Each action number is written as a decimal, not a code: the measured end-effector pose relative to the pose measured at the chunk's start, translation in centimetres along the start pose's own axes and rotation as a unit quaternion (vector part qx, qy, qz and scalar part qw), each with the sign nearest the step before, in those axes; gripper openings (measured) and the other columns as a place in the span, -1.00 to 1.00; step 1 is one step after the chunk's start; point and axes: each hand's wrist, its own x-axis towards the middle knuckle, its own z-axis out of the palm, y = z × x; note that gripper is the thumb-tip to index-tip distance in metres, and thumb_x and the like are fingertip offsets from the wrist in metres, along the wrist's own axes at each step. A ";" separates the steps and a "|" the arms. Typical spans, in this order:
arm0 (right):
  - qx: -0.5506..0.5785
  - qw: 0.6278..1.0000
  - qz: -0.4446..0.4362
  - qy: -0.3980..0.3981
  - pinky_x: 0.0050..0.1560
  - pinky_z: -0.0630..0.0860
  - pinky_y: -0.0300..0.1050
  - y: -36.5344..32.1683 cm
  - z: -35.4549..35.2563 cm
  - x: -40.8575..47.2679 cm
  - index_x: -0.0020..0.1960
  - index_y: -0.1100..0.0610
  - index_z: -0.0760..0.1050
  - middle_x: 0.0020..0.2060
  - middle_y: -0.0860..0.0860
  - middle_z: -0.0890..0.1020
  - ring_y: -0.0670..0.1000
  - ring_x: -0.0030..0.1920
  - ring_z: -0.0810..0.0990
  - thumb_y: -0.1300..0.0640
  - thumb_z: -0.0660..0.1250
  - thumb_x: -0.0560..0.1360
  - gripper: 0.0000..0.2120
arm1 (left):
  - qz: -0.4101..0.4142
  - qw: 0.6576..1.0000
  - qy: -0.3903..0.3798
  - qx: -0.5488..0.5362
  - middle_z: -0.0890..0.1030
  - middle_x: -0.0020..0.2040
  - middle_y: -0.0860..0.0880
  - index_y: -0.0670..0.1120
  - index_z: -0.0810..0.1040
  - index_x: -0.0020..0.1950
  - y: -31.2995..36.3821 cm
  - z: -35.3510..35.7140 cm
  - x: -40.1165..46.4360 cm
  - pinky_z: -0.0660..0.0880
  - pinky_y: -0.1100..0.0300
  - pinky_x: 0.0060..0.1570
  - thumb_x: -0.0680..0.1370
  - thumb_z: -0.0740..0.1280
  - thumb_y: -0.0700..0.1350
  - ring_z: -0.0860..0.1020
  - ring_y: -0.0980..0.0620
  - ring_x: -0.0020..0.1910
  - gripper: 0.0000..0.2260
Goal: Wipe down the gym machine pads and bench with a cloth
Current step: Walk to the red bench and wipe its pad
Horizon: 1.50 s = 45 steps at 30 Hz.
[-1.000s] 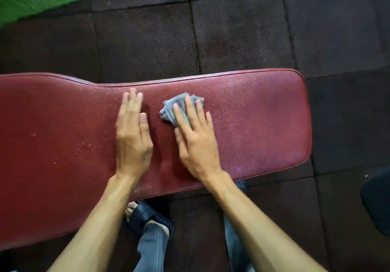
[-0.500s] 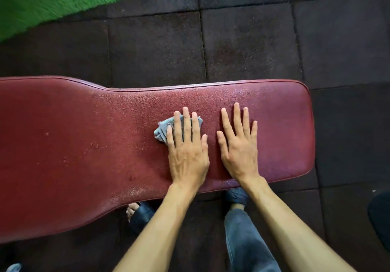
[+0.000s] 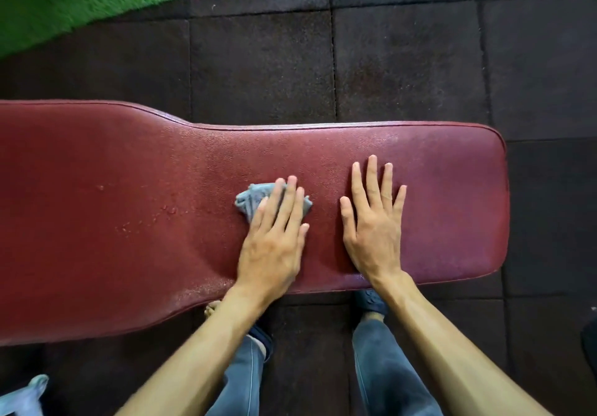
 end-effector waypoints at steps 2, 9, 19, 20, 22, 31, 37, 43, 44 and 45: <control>-0.008 0.999 -0.033 -0.002 0.53 -0.05 0.28 -1.1 0.2 0.5 0.56 0.02 0.07 0.58 0.06 0.04 0.14 0.58 -0.09 -0.06 0.02 0.64 -0.48 | 0.040 0.999 0.013 0.010 0.15 0.61 -0.17 -0.23 0.18 0.58 -2.2 -0.6 3.6 0.06 -0.03 0.59 0.69 0.04 -0.07 0.08 -0.13 0.61 -0.53; -0.018 1.000 0.001 0.005 0.53 -0.12 0.28 -5.6 1.4 1.4 0.57 0.03 0.03 0.58 0.06 0.01 0.15 0.58 -0.13 -0.05 -0.01 0.65 -0.48 | -0.167 0.984 0.041 0.035 0.04 0.63 -0.17 -0.22 0.09 0.60 -14.3 -4.7 0.6 -0.12 -0.11 0.59 0.69 -0.06 -0.02 -0.05 -0.17 0.62 -0.49; 0.023 0.999 0.028 0.007 0.54 -0.10 0.25 -12.8 3.1 0.5 0.57 0.02 0.06 0.58 0.05 0.01 0.11 0.58 -0.11 0.03 0.01 0.65 -0.51 | 0.009 0.999 0.027 0.024 0.16 0.61 -0.17 -0.22 0.19 0.58 -16.7 -5.3 4.3 0.14 -0.10 0.55 0.68 0.00 -0.05 0.09 -0.15 0.61 -0.52; 0.019 0.999 0.038 0.008 0.53 -0.12 0.24 -13.1 3.3 0.5 0.57 0.03 0.05 0.58 0.05 0.00 0.11 0.58 -0.12 0.02 0.01 0.65 -0.50 | -0.041 0.998 0.030 0.029 0.13 0.62 -0.15 -0.21 0.16 0.59 -19.0 -6.1 4.9 0.07 -0.07 0.58 0.68 -0.01 -0.04 0.06 -0.14 0.62 -0.51; 0.004 0.999 0.049 0.010 0.53 -0.13 0.25 -13.7 3.4 0.5 0.57 0.06 0.04 0.58 0.07 -0.01 0.13 0.58 -0.12 -0.02 -0.02 0.65 -0.49 | -0.106 0.993 0.034 0.031 0.05 0.64 -0.10 -0.17 0.09 0.61 -21.9 -6.8 3.0 -0.04 -0.01 0.59 0.69 -0.03 -0.02 -0.02 -0.10 0.63 -0.50; -0.003 1.000 0.005 0.009 0.51 -0.09 0.29 -15.4 4.3 0.0 0.57 0.03 0.05 0.58 0.08 0.02 0.16 0.58 -0.10 -0.06 0.02 0.64 -0.47 | -0.052 0.998 0.012 0.019 0.14 0.62 -0.13 -0.20 0.15 0.59 -12.8 -3.7 -6.4 0.11 -0.06 0.56 0.69 0.03 -0.01 0.07 -0.12 0.62 -0.50; 0.016 1.000 -0.007 0.018 0.51 -0.12 0.29 -16.7 4.3 -0.1 0.56 -0.05 0.08 0.58 0.08 0.03 0.17 0.58 -0.10 -0.05 0.03 0.65 -0.51 | -0.093 0.994 0.045 0.045 0.12 0.62 -0.16 -0.21 0.11 0.60 -24.7 -7.5 3.8 0.06 -0.08 0.57 0.68 -0.07 -0.03 0.06 -0.17 0.61 -0.50; 0.036 0.999 -0.015 0.023 0.52 -0.10 0.30 -21.1 5.5 -1.0 0.54 -0.09 0.13 0.58 0.09 0.05 0.19 0.57 -0.09 -0.07 0.05 0.65 -0.53 | -0.157 0.986 0.037 0.048 0.08 0.63 -0.18 -0.24 0.09 0.60 -23.9 -6.3 -10.6 0.06 -0.10 0.57 0.69 -0.08 -0.01 0.00 -0.18 0.62 -0.48; 0.037 0.999 -0.020 0.022 0.52 -0.08 0.30 -22.1 5.8 -1.1 0.54 -0.10 0.14 0.58 0.09 0.06 0.20 0.57 -0.07 -0.07 0.05 0.65 -0.54 | -0.126 0.990 0.022 0.055 0.10 0.62 -0.17 -0.23 0.11 0.59 -22.1 -5.7 -12.5 0.08 -0.10 0.57 0.69 -0.06 -0.01 0.01 -0.17 0.62 -0.49; 0.037 0.999 -0.028 0.021 0.51 -0.07 0.30 -23.2 6.1 -1.2 0.53 -0.10 0.15 0.57 0.09 0.07 0.20 0.57 -0.06 -0.07 0.06 0.65 -0.54 | -0.096 0.994 0.011 0.042 0.12 0.62 -0.15 -0.22 0.13 0.59 -20.6 -5.5 -13.2 0.09 -0.08 0.56 0.69 -0.02 -0.02 0.04 -0.16 0.62 -0.50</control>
